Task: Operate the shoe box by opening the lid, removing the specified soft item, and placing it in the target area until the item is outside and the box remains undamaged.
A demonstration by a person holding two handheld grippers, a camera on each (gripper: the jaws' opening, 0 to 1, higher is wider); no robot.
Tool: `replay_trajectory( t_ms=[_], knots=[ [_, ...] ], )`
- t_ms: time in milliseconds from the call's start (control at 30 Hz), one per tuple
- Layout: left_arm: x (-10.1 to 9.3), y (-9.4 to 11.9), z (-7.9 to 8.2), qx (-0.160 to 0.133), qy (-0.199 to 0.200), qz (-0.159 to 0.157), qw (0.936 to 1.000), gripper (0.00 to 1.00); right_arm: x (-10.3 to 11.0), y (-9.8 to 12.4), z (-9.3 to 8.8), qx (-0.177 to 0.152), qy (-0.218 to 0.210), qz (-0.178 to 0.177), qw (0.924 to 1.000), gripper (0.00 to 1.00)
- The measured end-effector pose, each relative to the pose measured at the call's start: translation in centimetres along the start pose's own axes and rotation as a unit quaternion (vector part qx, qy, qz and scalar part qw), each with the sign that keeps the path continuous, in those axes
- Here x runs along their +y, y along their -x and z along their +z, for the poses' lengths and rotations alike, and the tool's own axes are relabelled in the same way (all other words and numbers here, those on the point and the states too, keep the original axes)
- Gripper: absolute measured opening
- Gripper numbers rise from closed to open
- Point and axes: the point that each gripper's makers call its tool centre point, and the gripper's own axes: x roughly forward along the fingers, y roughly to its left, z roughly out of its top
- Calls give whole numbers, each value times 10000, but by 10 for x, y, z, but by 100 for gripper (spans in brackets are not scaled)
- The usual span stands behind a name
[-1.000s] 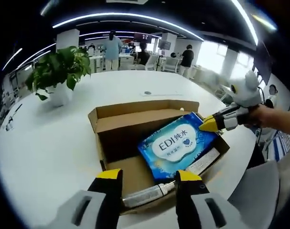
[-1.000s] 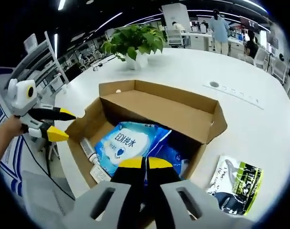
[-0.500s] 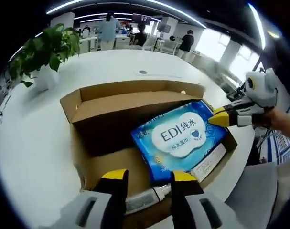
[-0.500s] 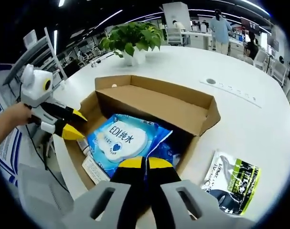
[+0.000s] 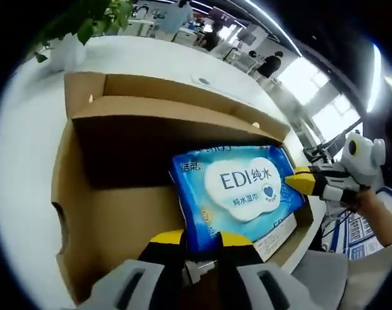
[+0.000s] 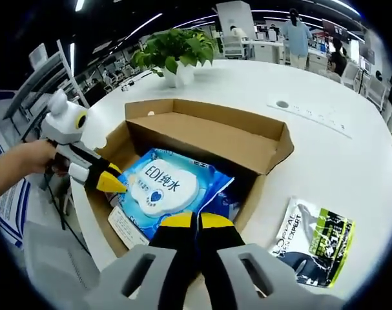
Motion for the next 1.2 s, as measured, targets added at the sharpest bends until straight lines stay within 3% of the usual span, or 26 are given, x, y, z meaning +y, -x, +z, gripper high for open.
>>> replay_trajectory(
  t_ms=[467,867,1200],
  knots=[
    [0,1,4,-92,149,77,9998,5,0,3,-2,-88,-521,56,9986,0],
    [-7,20,10,-339,91,130,9993,3,8,14,3,-292,-900,309,9950,0],
    [-24,38,15,-564,-87,135,9983,3,13,27,7,-433,-934,413,9938,0]
  ],
)
